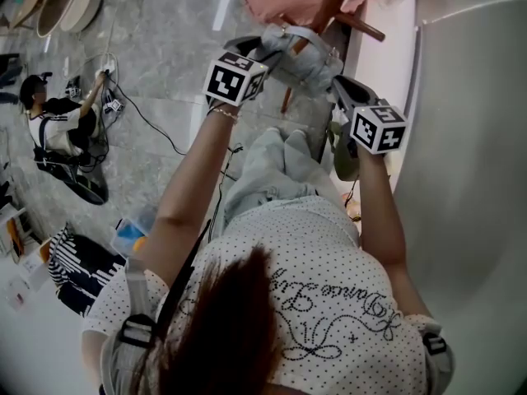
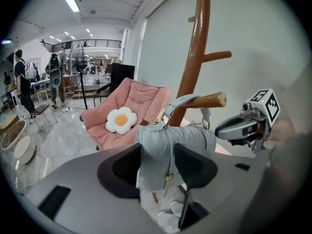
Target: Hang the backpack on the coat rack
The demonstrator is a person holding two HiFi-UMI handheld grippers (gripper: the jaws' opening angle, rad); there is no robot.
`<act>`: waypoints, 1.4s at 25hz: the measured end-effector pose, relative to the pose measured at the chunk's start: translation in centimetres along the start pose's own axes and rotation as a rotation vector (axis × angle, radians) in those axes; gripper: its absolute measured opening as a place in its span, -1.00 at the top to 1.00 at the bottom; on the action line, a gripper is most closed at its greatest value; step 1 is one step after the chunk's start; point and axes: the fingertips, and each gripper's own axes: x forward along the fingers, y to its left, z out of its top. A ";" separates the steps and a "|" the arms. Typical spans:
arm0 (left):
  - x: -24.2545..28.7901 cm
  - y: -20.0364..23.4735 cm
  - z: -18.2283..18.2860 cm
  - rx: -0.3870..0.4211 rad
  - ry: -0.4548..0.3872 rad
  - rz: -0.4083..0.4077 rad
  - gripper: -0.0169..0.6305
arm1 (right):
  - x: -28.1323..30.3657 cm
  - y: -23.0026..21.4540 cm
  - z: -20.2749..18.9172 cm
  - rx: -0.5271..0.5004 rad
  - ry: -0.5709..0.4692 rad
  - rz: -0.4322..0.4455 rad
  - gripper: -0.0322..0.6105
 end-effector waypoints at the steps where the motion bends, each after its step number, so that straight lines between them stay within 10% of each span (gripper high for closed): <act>1: 0.1 0.1 0.0 -0.005 0.002 -0.001 0.28 | 0.1 -0.1 0.0 -0.001 0.000 -0.003 0.79; 27: -6.6 -2.6 1.9 0.014 -0.162 0.070 0.31 | -3.5 3.5 4.4 -0.286 -0.057 0.006 0.72; 35: -11.0 -2.8 6.0 0.054 -0.338 0.136 0.83 | -7.1 5.1 10.2 -0.281 -0.247 0.004 0.86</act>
